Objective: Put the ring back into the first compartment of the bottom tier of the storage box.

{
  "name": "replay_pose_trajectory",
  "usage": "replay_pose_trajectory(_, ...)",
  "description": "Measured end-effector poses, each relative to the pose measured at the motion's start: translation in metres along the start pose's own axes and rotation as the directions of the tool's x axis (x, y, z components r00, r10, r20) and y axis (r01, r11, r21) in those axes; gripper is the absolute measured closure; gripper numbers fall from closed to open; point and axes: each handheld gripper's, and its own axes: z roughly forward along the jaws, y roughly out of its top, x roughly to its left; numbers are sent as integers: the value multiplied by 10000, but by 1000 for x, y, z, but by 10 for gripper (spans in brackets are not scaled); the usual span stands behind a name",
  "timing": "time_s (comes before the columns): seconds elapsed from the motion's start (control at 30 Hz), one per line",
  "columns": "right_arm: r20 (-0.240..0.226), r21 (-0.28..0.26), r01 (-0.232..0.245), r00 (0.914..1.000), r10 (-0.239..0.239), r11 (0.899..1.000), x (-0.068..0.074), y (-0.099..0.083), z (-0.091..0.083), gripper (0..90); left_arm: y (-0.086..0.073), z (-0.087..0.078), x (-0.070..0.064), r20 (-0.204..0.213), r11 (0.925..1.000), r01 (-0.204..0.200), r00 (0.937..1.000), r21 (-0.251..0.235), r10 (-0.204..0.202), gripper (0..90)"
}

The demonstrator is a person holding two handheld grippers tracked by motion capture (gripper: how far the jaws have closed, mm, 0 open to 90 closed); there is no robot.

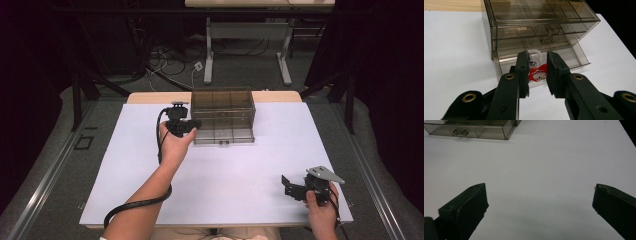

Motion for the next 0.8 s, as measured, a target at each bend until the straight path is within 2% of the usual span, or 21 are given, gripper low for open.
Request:
replay_pose_trajectory(0.37, 0, 7, -28, 10000, 28, 10000, 0, 0, 0, 0, 4, 11, 0, -206, 9999, 160, 9997, 1, -160, 721)
replay_pose_trajectory(0.6, -21, -3, -8, 10000, 8, 10000, 0, 0, 0, 0, 4, 18, 1, -95, 9990, 445, 9990, 57, -445, 721)
replay_pose_trajectory(0.8, -45, 16, 5, 10000, -5, 10000, 0, 0, 0, 0, 3, 25, 2, -102, 9993, 363, 9993, 118, -362, 720)
